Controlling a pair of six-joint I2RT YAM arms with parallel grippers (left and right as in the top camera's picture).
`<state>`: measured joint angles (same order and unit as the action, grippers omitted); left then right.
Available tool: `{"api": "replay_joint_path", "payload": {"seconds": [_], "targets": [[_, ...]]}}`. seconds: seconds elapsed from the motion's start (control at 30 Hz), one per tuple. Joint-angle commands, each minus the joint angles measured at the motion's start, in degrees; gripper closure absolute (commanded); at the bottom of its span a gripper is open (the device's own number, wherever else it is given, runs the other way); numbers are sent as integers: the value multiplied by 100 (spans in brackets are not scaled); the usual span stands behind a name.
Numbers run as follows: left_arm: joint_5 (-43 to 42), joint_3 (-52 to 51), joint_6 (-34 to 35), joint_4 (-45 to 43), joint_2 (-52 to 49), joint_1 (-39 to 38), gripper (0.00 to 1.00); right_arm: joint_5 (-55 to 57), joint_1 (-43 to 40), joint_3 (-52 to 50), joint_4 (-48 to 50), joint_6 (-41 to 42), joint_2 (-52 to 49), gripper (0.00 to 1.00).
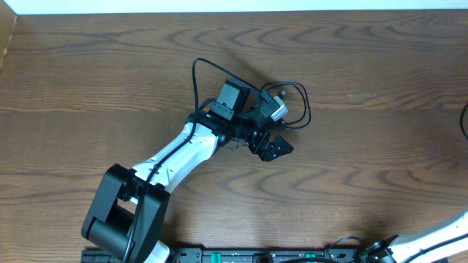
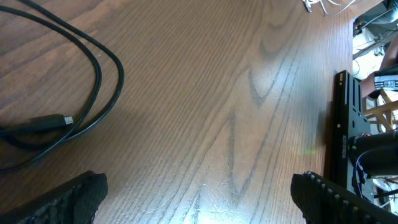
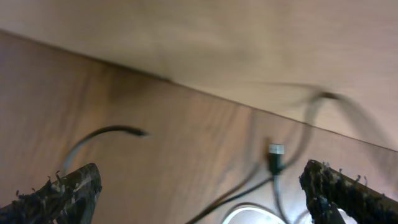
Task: Untangle cables
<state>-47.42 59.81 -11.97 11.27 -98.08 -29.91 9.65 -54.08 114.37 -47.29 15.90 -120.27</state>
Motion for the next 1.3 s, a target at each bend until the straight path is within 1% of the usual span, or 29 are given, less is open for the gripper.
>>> {"api": "replay_joint_path", "payload": {"seconds": [0.0, 0.23, 0.43, 0.63, 0.7, 0.77, 0.83, 0.9, 0.93, 0.97, 1.03, 1.1, 1.13, 1.27], "targets": [[13, 2, 26, -20, 74, -7, 0, -404, 251, 42, 61, -44, 256, 1], [11, 2, 28, -15, 74, -7, 0, -61, 584, 42, -35, -52, 697, 1], [11, 2, 26, 24, 74, -7, 0, 358, 629, 42, -330, -48, 903, 1], [11, 2, 26, 59, 74, -7, 0, 372, 629, 39, -772, 133, 903, 1], [13, 2, 26, 79, 74, -7, 0, 179, 638, 37, -883, 122, 901, 1], [129, 4, 24, 48, 74, -7, 0, -424, 658, 37, -866, -238, 901, 1], [374, 4, 35, -9, 76, 0, 0, -1263, 713, 37, -800, -817, 901, 1], [732, 4, 337, -118, 81, 0, 0, -2055, 811, 37, -807, -1364, 901, 1], [1123, 7, 719, -223, 92, 0, 0, -2350, 951, 37, -901, -1587, 903, 1], [1469, 11, 876, -247, 136, 0, 0, -2356, 1130, 37, -1134, -1801, 905, 1], [1847, 11, 1086, -264, 238, 13, 0, -2323, 1307, 35, -1368, -2122, 905, 1], [2151, 11, 1233, -262, 369, 57, 0, -2240, 1504, 0, -1480, -2197, 905, 1], [2306, 11, 1316, -258, 466, 101, 2, -2245, 1598, -2, -1504, -2199, 905, 1], [2439, 11, 1550, -214, 796, 354, 2, -2197, 1950, -11, -1604, -2221, 905, 1]]}}
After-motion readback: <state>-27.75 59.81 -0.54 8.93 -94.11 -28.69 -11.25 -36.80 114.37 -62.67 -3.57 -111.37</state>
